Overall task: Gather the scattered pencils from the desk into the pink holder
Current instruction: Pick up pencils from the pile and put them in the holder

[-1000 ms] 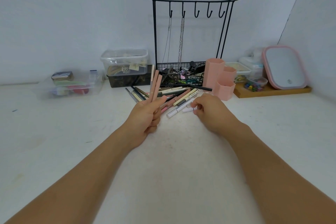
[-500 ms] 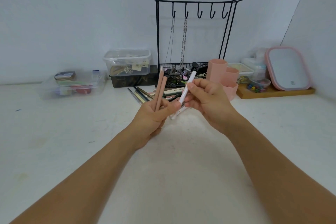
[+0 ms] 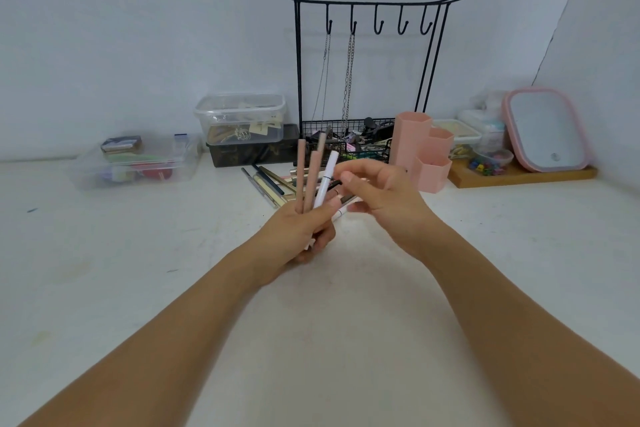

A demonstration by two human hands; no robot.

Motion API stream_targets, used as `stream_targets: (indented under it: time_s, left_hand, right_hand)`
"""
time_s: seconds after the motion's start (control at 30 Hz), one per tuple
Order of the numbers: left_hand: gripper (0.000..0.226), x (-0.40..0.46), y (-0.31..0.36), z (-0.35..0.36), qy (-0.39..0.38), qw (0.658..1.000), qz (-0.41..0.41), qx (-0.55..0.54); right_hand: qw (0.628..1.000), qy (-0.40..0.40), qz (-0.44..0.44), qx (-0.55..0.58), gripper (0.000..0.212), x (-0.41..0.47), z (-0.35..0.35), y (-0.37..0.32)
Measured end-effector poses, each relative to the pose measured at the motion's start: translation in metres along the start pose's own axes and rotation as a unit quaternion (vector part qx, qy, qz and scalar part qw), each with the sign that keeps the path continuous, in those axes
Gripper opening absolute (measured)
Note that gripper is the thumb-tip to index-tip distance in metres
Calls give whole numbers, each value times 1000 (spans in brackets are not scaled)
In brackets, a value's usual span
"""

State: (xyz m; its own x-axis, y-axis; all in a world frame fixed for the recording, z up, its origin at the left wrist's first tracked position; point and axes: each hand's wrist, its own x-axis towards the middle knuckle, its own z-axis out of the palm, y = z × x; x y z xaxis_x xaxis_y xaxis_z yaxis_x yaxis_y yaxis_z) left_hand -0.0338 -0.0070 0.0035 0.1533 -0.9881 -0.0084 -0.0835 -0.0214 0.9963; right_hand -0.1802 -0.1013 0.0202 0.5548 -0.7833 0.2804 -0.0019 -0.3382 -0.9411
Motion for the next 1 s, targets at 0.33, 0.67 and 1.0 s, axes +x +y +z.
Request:
stream_targets:
  time_s: [0.33,0.67,1.0]
  left_hand:
    - [49,7,0,-15,124,982,-45,-137]
    - [52,9,0,-16,136,982,-41,-121]
    - [35,6,-2,-10,90,990,17,-107]
  right_hand:
    - [920,57,-17,-388,35,11,-34,55]
    - [903,6,-58,-426,11,26,-34,52]
    - [960,111,-148,-209,10,13,3,-1]
